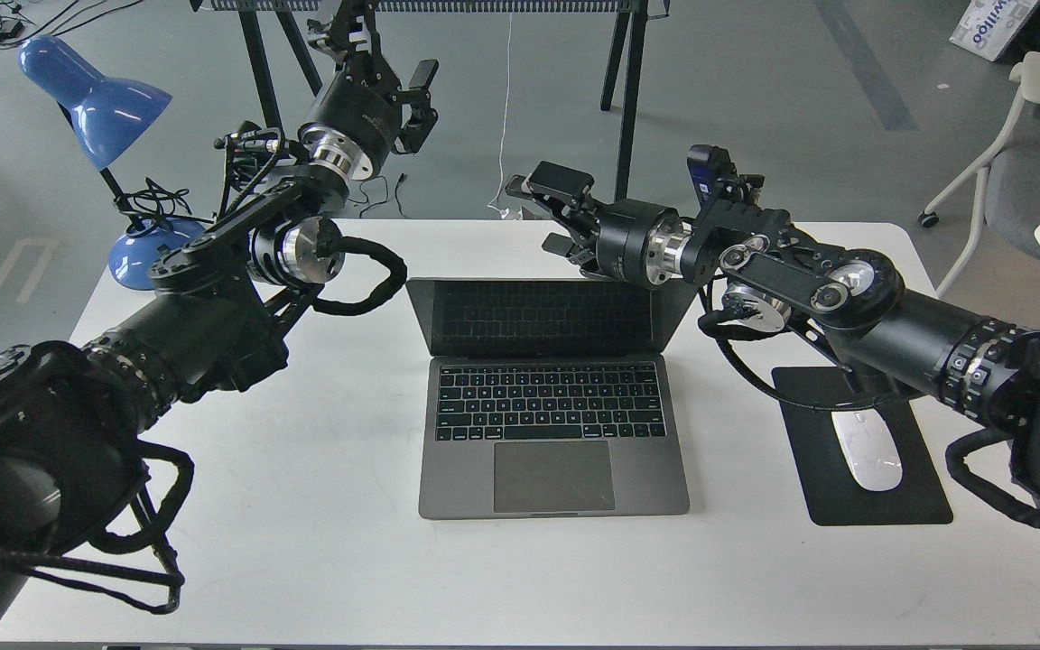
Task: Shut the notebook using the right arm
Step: 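Push the laptop screen down toward the keyboard with the right gripper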
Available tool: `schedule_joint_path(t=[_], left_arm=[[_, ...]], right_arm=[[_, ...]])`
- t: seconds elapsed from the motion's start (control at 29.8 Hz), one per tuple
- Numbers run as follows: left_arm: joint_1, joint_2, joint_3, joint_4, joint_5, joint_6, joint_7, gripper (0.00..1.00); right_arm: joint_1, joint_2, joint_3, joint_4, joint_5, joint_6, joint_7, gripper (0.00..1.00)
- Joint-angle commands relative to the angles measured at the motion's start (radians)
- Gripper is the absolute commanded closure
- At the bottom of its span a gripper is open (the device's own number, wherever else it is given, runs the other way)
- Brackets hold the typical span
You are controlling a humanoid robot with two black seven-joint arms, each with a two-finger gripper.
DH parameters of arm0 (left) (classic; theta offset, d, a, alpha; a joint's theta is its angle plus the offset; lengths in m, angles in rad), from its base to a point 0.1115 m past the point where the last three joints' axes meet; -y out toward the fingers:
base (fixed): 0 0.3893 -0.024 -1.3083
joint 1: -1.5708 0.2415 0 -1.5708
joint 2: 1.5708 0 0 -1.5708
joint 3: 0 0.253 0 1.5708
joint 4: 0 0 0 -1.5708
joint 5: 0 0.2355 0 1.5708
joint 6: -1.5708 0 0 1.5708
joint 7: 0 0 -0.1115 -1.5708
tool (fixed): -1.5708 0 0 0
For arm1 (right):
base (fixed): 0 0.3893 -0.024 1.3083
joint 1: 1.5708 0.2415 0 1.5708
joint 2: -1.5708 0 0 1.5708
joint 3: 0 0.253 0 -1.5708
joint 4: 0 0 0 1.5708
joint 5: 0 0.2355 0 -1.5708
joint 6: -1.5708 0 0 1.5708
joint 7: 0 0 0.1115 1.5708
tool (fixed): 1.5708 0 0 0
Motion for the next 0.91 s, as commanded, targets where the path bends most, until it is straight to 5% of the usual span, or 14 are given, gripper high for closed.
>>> schedule_joint_path(t=[0.0, 0.3, 0.87], left_arm=[[0.0, 0.0, 0.0, -0.001, 0.0, 0.0, 0.0, 0.0], [0.0, 0.0, 0.0, 0.0, 0.0, 0.0, 0.0, 0.0], [0.0, 0.0, 0.0, 0.0, 0.0, 0.0, 0.0, 0.0]], right_arm=[[-0.006, -0.058, -0.043, 0.086, 0.0, 0.014, 0.0, 0.0], [-0.087, -0.115, -0.054, 0.252, 0.0, 0.013, -0.002, 0.0], [-0.251, -0.094, -0.115, 0.25, -0.045, -0.027, -0.006, 0.0]])
